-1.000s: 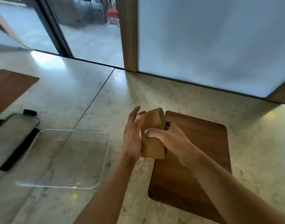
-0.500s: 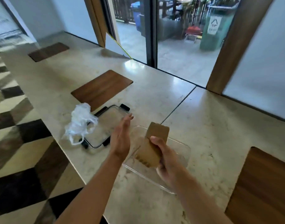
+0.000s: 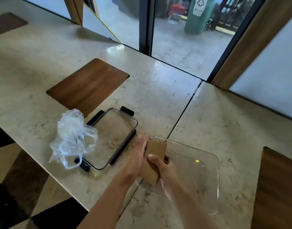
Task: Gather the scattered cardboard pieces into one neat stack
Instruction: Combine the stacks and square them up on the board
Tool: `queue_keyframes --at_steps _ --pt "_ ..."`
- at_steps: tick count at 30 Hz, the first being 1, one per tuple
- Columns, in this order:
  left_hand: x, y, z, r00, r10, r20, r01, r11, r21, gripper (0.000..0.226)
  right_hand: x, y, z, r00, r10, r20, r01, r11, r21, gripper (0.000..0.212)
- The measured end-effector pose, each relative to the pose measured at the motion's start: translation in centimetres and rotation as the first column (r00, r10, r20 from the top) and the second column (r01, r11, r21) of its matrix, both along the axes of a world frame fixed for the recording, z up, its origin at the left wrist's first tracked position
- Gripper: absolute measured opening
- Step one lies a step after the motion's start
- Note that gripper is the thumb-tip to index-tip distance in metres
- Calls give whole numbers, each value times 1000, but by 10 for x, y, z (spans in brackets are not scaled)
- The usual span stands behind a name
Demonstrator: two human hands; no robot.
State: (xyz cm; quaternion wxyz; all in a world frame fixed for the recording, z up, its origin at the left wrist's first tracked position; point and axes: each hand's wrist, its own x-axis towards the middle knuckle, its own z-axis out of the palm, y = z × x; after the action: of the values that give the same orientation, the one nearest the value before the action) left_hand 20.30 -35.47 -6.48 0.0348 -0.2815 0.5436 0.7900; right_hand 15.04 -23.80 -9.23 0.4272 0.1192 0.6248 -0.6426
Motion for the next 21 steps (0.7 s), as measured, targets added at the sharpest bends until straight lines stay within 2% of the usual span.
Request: queue_keyframes --at_steps 3,5,7,10,14,19,21 --pt "-1 -1 -8 998 17 55 -14 998 -61 56 -3 1 4 999 37 -37 -35 997 66 82" --pt "-2 0 -11 996 28 83 -16 990 -138 72 -8 5 9 994 107 -33 -105 993 61 74" --pt "-5 4 -11 997 -21 71 37 973 -228 86 -14 9 14 987 160 -31 -158 986 50 66" --pt "-10 7 -8 999 -14 32 23 961 -275 87 -19 13 18 985 169 -22 -168 985 39 48" --pt "-12 7 -10 998 61 33 -54 984 -171 86 -17 11 21 984 174 -24 -172 983 67 59" --pt "-8 6 -10 997 78 -17 -78 996 -39 57 -17 12 24 972 225 -68 -214 967 139 79" --pt "-8 4 -7 995 96 -17 -97 994 -59 62 -18 14 25 966 244 -84 -228 959 167 89"
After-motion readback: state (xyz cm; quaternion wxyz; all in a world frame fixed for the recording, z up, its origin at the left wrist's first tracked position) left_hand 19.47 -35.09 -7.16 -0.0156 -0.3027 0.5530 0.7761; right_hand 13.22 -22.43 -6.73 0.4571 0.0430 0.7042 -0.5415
